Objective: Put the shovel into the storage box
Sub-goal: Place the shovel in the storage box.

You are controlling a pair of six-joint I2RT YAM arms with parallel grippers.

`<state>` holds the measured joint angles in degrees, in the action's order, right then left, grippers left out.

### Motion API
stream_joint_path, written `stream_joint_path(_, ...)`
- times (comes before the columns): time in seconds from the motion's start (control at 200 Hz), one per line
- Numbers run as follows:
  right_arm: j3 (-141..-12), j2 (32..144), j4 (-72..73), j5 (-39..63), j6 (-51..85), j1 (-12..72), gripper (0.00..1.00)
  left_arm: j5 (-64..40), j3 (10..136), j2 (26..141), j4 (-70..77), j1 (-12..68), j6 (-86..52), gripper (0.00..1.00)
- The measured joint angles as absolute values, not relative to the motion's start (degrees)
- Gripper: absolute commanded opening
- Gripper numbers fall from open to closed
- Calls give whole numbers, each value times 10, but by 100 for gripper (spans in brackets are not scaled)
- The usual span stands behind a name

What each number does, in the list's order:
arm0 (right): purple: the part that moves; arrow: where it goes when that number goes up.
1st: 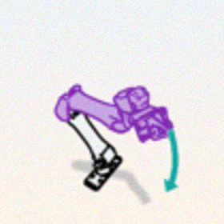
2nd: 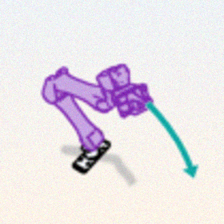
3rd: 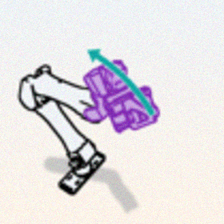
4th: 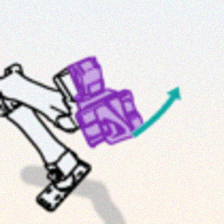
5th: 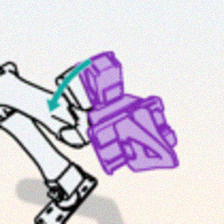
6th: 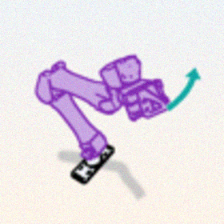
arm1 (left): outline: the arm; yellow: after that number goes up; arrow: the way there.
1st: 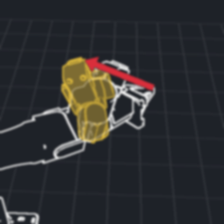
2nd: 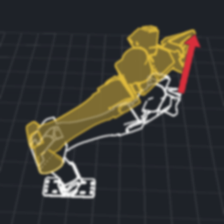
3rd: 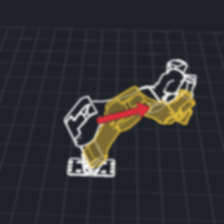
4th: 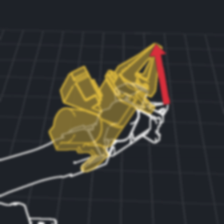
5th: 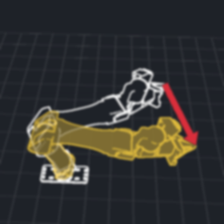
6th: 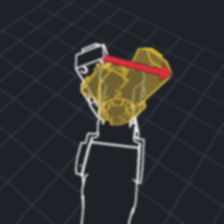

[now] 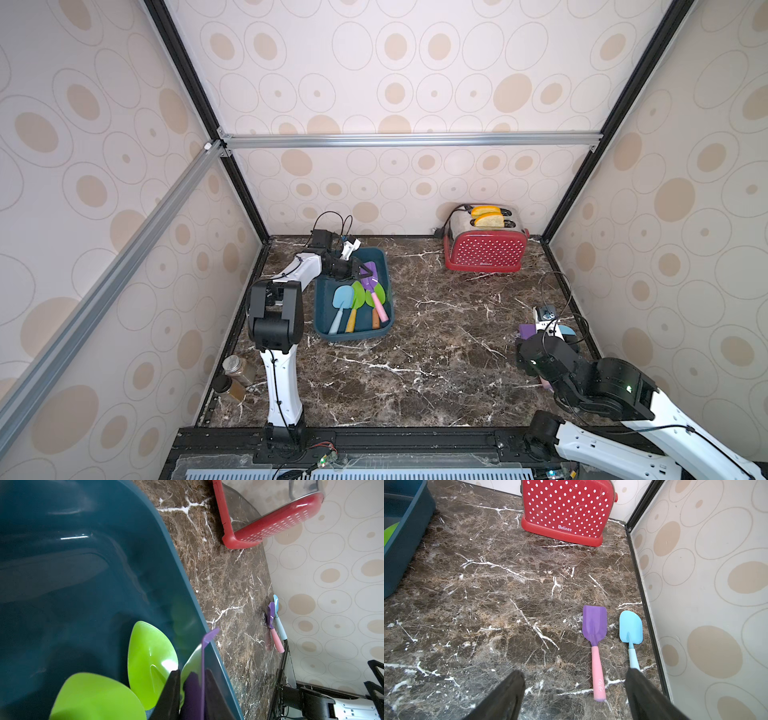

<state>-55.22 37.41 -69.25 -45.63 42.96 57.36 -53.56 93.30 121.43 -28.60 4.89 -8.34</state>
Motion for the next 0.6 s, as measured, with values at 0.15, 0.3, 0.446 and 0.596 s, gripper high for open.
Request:
stream_joint_path(0.15,-552,372,-695,-458,436,571,84,-522,933,1229,-298,52,-73,25)
stream_joint_path(0.3,-552,383,-695,-458,438,570,85,-514,933,1244,-311,55,-65,29)
stream_joint_path(0.446,-547,385,-692,-458,438,568,85,-508,933,1246,-320,60,-62,34)
stream_joint_path(0.596,-542,385,-690,-458,439,564,85,-492,934,1245,-321,61,-64,42)
